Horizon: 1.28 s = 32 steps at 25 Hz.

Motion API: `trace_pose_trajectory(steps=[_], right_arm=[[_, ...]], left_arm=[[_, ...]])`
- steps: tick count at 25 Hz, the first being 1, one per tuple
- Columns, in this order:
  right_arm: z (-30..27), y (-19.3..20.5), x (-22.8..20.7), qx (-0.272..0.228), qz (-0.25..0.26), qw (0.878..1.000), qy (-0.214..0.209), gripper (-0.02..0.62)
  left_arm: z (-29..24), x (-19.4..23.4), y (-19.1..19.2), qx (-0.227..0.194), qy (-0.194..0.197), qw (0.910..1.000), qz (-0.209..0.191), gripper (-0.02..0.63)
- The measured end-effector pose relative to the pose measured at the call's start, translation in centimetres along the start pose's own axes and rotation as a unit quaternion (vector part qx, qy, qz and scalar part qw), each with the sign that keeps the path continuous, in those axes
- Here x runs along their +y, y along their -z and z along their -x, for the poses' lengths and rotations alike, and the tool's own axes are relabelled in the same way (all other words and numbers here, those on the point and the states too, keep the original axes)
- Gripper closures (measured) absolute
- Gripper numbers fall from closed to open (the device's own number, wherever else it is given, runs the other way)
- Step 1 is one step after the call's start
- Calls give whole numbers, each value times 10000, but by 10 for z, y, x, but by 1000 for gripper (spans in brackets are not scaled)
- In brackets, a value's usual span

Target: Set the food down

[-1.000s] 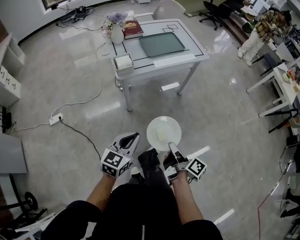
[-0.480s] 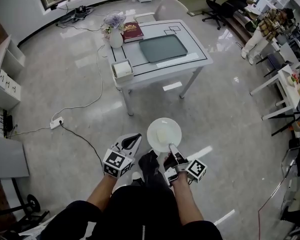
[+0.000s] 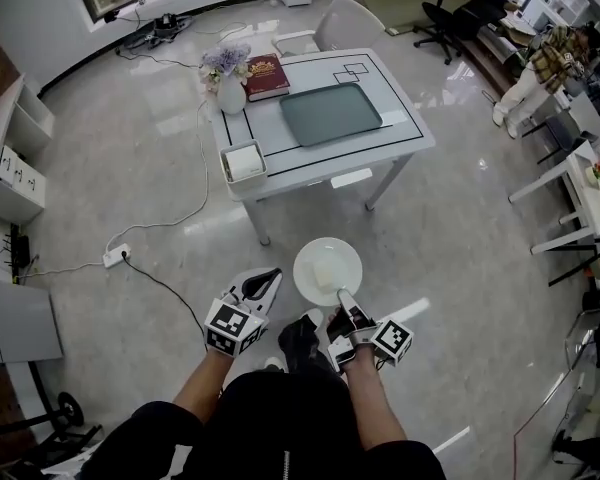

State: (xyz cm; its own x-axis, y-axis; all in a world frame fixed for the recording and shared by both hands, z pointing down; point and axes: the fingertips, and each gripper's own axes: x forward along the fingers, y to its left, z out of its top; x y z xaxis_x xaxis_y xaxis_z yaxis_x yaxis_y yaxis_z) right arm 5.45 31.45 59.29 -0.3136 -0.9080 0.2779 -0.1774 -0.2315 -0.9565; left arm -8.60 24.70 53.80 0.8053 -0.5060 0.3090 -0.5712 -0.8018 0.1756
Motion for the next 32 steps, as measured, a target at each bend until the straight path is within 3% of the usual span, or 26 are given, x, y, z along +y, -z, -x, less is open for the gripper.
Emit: trace_pose_trajectory(steps=[22,29,32], right_arm=[[-97,-90,17,446,-94,9988,-187,578],[-110,-111,15,486,4,9988,2,578],[-119,-113,23,495,-117,9986,-161,578]], left_arm=[[-99,59,-46,62,-370,9992,98,600],[-116,67,-60,16,-418,9991,67,600],[-121,72,-63,51,-431,9990,80,600]])
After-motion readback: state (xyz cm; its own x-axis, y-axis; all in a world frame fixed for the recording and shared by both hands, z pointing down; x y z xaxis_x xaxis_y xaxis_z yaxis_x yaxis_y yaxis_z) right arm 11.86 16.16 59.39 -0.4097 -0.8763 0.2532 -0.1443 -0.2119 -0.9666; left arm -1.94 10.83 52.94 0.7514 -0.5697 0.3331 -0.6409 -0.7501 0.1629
